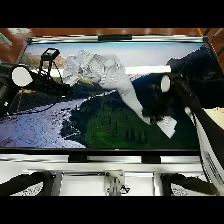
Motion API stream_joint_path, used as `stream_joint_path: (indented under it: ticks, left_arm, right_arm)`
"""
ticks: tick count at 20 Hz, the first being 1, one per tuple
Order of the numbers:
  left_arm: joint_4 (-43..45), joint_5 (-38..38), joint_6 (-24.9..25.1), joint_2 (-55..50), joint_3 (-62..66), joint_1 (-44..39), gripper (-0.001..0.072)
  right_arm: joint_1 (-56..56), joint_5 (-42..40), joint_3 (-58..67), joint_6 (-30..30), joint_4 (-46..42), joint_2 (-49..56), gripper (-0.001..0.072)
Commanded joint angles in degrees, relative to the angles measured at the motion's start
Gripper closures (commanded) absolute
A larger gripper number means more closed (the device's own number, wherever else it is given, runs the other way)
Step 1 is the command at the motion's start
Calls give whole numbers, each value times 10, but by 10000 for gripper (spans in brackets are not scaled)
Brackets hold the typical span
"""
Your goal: Fold the shirts.
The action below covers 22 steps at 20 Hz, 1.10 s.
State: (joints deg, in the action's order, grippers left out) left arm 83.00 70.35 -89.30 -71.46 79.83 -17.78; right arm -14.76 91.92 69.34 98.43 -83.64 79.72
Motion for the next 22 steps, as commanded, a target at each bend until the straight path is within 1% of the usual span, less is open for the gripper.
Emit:
stream_joint_path:
  ticks: [1,2,4,7,8,9,10,11,14,15,16,19,22]
  left_arm:
    - [-14,61,-6,5,0,0,326]
    - [-21,73,-6,5,0,0,326]
    - [-31,83,-6,5,0,0,326]
    - [-34,83,-5,5,0,0,326]
    - [-33,83,-3,5,0,0,326]
    - [-33,80,-3,5,0,0,327]
    - [-33,74,-3,5,0,0,326]
    - [-33,63,-3,5,0,0,327]
    - [-33,26,-3,5,0,0,329]
    - [-33,15,-3,5,0,0,382]
    - [-33,6,-3,5,0,0,433]
    - [-33,-3,-3,5,0,0,431]
    - [-33,-3,-3,5,0,0,424]
  right_arm:
    - [-14,-10,-188,26,-23,-149,640]
    - [-14,-13,-221,34,-46,-186,640]
    - [-3,-2,-237,43,-89,-231,640]
    - [73,-5,-236,49,-104,-259,637]
    - [107,-10,-232,55,-103,-260,529]
    - [139,-31,-221,52,-78,-260,235]
    - [163,-65,-205,39,-29,-260,64]
    - [176,-117,-186,34,32,-260,59]
    - [161,-346,-125,32,195,-238,59]
    - [144,-395,-103,28,228,-211,59]
    - [119,-423,-74,27,242,-170,58]
    - [45,-431,33,29,257,-3,57]
    - [2,-430,131,29,318,147,57]
